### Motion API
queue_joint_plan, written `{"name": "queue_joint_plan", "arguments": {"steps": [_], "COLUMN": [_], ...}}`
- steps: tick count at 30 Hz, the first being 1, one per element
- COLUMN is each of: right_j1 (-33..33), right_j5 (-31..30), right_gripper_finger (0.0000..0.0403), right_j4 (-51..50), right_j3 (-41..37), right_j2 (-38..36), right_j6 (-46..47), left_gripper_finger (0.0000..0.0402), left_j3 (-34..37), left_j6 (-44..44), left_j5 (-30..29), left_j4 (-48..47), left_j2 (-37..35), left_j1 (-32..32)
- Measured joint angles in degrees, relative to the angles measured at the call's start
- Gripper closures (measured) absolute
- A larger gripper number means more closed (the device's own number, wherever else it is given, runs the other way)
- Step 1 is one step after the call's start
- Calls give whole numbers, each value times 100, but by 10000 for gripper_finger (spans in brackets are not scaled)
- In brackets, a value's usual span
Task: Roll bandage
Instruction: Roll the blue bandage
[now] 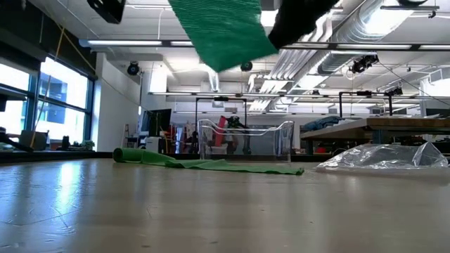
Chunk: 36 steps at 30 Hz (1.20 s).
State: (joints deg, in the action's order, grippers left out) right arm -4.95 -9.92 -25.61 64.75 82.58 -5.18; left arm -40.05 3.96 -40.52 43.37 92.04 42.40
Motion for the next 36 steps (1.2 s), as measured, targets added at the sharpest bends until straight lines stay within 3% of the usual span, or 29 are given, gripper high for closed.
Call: {"name": "queue_joint_plan", "arguments": {"steps": [5,11,16,24,31,33,36], "right_j1": [-272,-472,-501,-483,-562,-627,-718], "right_j5": [7,194,567,1636,2656,2651,2646], "right_gripper_finger": [403,403,384,286,265,265,265], "right_j4": [110,1072,1474,1358,691,621,718], "right_j3": [0,-2,0,7,11,11,11], "right_j2": [898,2073,2651,2347,1721,1566,1399], "right_j6": [20,33,147,391,432,425,386], "left_gripper_finger": [401,401,401,401,401,401,401], "left_j3": [-40,-40,-42,-44,-264,-323,-302], "left_j6": [-120,-355,-807,-717,-1108,-1251,-1260], "left_j5": [-545,-1262,-1399,-1582,-2115,-2460,-3505], "left_j4": [9,203,769,965,1007,977,847], "left_j2": [1,1,0,0,-1,-1,-1], "left_j1": [308,635,760,760,762,780,823]}}
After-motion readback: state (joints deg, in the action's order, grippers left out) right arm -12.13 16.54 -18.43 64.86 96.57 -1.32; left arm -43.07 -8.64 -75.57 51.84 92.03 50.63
